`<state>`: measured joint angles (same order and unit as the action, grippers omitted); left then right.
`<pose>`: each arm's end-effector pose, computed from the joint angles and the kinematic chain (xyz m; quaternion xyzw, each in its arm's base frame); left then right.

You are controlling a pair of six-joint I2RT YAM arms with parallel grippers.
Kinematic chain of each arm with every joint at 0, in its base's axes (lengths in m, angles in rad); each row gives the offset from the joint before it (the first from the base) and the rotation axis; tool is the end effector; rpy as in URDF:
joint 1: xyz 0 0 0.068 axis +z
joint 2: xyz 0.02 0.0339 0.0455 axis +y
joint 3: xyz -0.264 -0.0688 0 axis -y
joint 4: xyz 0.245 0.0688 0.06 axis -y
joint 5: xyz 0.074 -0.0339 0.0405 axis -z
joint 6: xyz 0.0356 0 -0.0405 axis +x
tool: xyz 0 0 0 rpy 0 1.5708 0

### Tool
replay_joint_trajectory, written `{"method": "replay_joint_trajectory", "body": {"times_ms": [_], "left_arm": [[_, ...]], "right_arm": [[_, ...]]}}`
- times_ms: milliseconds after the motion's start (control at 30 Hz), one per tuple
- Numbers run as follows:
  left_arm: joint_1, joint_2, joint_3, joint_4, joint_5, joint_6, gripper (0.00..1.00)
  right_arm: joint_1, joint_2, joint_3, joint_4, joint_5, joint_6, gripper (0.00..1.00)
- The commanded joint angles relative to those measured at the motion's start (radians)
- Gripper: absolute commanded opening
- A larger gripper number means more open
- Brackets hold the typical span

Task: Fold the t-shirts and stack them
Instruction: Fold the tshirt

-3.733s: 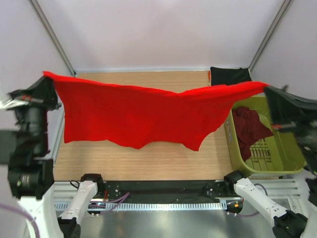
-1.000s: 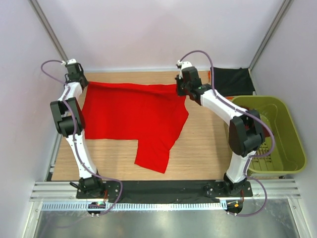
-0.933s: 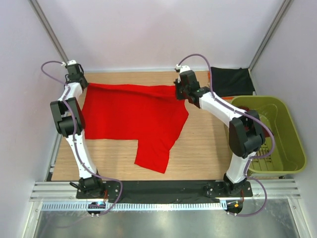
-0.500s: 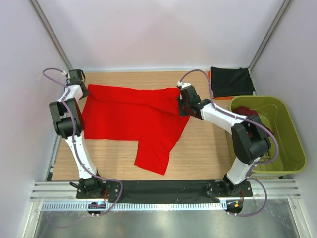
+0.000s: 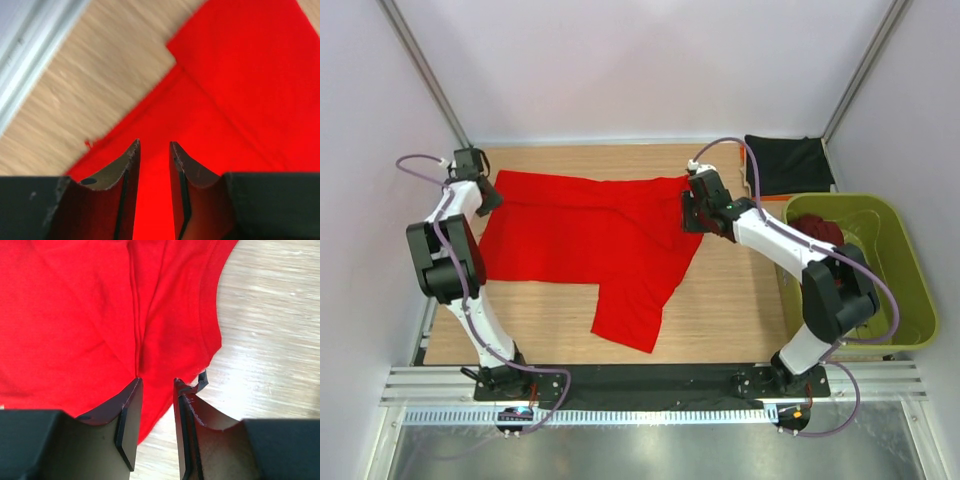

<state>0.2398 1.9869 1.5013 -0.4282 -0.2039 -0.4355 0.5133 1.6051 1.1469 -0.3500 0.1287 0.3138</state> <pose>0.4236 0.1110 0.2075 -0.3429 0.8776 0.0645 0.3288 0.3079 0.1683 0.2438 -0.0684 0.9240 0.0946 0.3640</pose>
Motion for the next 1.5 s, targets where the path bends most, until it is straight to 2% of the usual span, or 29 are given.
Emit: {"method": "replay_joint_trajectory", "body": {"times_ms": [0,167,200,400,467,600,667,700,733,800,967,1033,1067,1200,1333,1467], "left_arm": [[-0.023,-0.123,-0.087,-0.017,0.112,-0.04,0.31],[-0.072,-0.226,-0.222,0.002,0.228,-0.081,0.31],[-0.103,-0.258,-0.304,0.032,0.269,-0.092,0.32],[-0.111,-0.258,-0.363,0.026,0.333,-0.114,0.32],[-0.114,-0.29,-0.377,0.013,0.397,-0.153,0.32],[-0.141,-0.382,-0.411,-0.046,0.437,-0.224,0.32],[-0.164,-0.434,-0.415,-0.072,0.413,-0.233,0.33],[-0.178,-0.45,-0.414,-0.102,0.4,-0.235,0.33],[-0.197,-0.477,-0.42,-0.112,0.39,-0.239,0.33],[-0.209,-0.499,-0.427,-0.129,0.383,-0.264,0.33],[-0.226,-0.513,-0.412,-0.17,0.283,-0.291,0.34],[-0.224,-0.488,-0.377,-0.191,0.264,-0.295,0.34],[-0.224,-0.478,-0.363,-0.179,0.253,-0.302,0.34],[-0.224,-0.397,-0.288,-0.069,0.21,-0.357,0.35],[-0.226,-0.3,-0.21,-0.041,0.169,-0.41,0.35],[-0.226,-0.244,-0.211,-0.046,0.164,-0.434,0.35]], "right_arm": [[-0.022,0.082,0.102,-0.021,0.048,0.064,0.38],[-0.116,0.246,0.263,-0.062,0.011,0.125,0.4],[-0.136,0.324,0.328,-0.078,0.02,0.131,0.41],[-0.165,0.43,0.411,-0.113,0.012,0.142,0.43],[-0.171,0.463,0.436,-0.118,-0.036,0.139,0.44],[-0.185,0.493,0.507,-0.207,-0.023,0.156,0.44],[-0.2,0.481,0.504,-0.222,-0.003,0.166,0.4],[-0.206,0.477,0.49,-0.222,0.014,0.172,0.35],[-0.222,0.474,0.485,-0.221,0.026,0.173,0.26],[-0.239,0.475,0.478,-0.237,0.058,0.183,0.18],[-0.299,0.464,0.461,-0.202,-0.069,0.191,0.15],[-0.3,0.464,0.49,-0.231,-0.104,0.17,0.18],[-0.3,0.466,0.522,-0.242,-0.116,0.169,0.26],[-0.299,0.455,0.522,-0.202,-0.19,0.225,0.41],[-0.294,0.501,0.519,-0.118,-0.265,0.283,0.47],[-0.289,0.555,0.569,-0.119,-0.245,0.289,0.48]]}}
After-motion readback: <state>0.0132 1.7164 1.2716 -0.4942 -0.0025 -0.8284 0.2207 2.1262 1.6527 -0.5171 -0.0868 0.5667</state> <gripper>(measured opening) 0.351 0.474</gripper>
